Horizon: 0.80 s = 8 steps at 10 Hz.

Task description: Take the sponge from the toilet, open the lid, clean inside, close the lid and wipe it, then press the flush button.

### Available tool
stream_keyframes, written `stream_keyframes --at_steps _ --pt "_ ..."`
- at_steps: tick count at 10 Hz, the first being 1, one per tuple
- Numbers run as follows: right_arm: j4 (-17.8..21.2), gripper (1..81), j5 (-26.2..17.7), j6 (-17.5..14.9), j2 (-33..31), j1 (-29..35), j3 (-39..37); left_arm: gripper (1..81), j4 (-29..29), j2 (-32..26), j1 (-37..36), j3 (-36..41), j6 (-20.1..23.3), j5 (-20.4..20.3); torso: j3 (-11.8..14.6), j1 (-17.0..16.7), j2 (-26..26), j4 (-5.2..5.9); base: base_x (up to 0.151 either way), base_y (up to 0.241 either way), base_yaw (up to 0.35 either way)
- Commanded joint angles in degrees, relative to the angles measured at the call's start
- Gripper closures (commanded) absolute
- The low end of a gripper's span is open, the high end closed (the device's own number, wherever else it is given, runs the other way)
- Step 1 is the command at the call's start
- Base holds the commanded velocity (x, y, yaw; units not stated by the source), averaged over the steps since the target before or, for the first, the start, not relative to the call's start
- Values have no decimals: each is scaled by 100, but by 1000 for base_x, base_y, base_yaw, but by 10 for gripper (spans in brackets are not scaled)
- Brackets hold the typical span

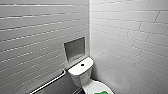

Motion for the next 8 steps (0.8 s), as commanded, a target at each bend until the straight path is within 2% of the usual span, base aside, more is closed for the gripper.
stream_keyframes --at_steps 1,3,6,7,8 --pt "64 10 -377 409 -720 535 838 10 139 -78 -96 105 15 345 -384 367 -573 0 0 0 0" --pt "65 10 -350 566 -1036 807 1137 10 288 -60 -26 105 7 345 -640 448 -708 0 0 0 0" --pt "64 10 -351 830 -1387 1264 1312 10 297 19 62 70 15 345 -1181 815 -1294 0 0 0 0" --pt "64 10 -351 874 -1467 1483 1365 10 297 45 88 70 15 354 -850 953 -1510 0 0 0 0" --pt "64 10 -351 910 -1537 1721 1452 10 306 80 106 27 15 354 -975 1062 -1683 0 0 0 0"
